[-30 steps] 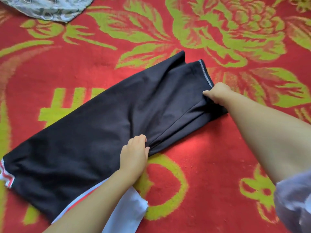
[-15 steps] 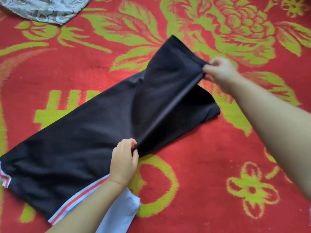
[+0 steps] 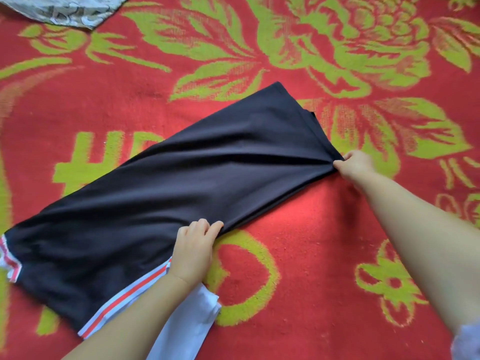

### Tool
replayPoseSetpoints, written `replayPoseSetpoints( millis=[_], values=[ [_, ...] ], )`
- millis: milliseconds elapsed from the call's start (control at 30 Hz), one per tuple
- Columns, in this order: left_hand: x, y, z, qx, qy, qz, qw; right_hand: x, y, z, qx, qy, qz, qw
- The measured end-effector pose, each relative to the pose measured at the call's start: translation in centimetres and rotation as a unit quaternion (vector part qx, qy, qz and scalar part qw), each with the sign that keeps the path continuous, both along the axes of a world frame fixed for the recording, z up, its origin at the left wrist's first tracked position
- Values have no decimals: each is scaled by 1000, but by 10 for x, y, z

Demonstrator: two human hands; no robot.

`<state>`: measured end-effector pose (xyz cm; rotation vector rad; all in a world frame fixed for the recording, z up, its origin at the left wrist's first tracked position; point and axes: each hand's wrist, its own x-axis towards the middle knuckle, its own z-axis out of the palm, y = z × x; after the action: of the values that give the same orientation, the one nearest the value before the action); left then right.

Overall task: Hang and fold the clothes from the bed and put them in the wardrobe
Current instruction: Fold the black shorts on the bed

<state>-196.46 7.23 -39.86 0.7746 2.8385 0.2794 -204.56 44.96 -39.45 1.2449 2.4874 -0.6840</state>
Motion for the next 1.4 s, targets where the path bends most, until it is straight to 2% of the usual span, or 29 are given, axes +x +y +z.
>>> replayPoseSetpoints(
  millis=[133,267,333,400,433,500,567,633,733,800,933,967,1000,1033,1100,1167,1200,1233,1267,1300,1333,1367,1400],
  values=[
    [0,-11,-4,23,13,-46,999,1,-6,-7,35,-5,-19,999],
    [6,-20,-7,8,-41,-98,994,7,-31,1,33,-7,-24,999],
    [12,-31,3,49,-90,-84,991,23,-62,15,82,29,56,995],
    [22,-53,19,93,-137,-27,986,46,-107,27,109,120,180,970],
    [29,-69,27,107,-140,8,984,60,-133,32,79,155,227,958],
    [50,-109,37,95,-127,39,987,95,-191,37,-51,151,273,949],
    [75,-153,37,40,-97,-5,994,129,-245,32,-175,42,312,933],
    [99,-193,30,-30,-82,-97,991,151,-286,24,-252,-61,341,903],
    [114,-228,15,-111,-83,-168,976,159,-311,17,-312,-80,288,902],
    [115,-236,8,-108,-65,-164,978,158,-314,12,-347,-102,232,903],
    [108,-229,4,-52,-20,-141,988,159,-313,18,-392,-146,165,893],
    [107,-227,3,-10,-16,-119,993,158,-312,23,-423,-158,125,883],
    [106,-226,3,47,-52,-77,995,156,-312,28,-457,-172,79,869],
    [105,-226,5,109,-122,-16,986,151,-313,34,-486,-181,38,854],
    [97,-227,14,215,-257,144,931,134,-317,48,-539,-159,-8,827],
    [82,-230,16,289,-298,270,869,107,-331,59,-617,-66,-42,783],
    [73,-232,13,331,-324,330,823,94,-337,58,-639,-7,-106,762],
    [64,-235,10,373,-354,389,764,87,-345,55,-662,53,-194,722],
    [59,-236,5,402,-373,442,710,85,-355,54,-652,104,-259,705],
    [56,-237,-1,404,-379,486,676,84,-364,50,-642,116,-283,703],
    [55,-238,-7,392,-371,511,669,85,-373,46,-618,117,-245,738],
    [56,-238,-11,376,-355,525,676,87,-383,46,-568,119,-162,798],
    [56,-237,-15,363,-333,529,691,91,-390,42,-487,127,-37,864]
  ],
)
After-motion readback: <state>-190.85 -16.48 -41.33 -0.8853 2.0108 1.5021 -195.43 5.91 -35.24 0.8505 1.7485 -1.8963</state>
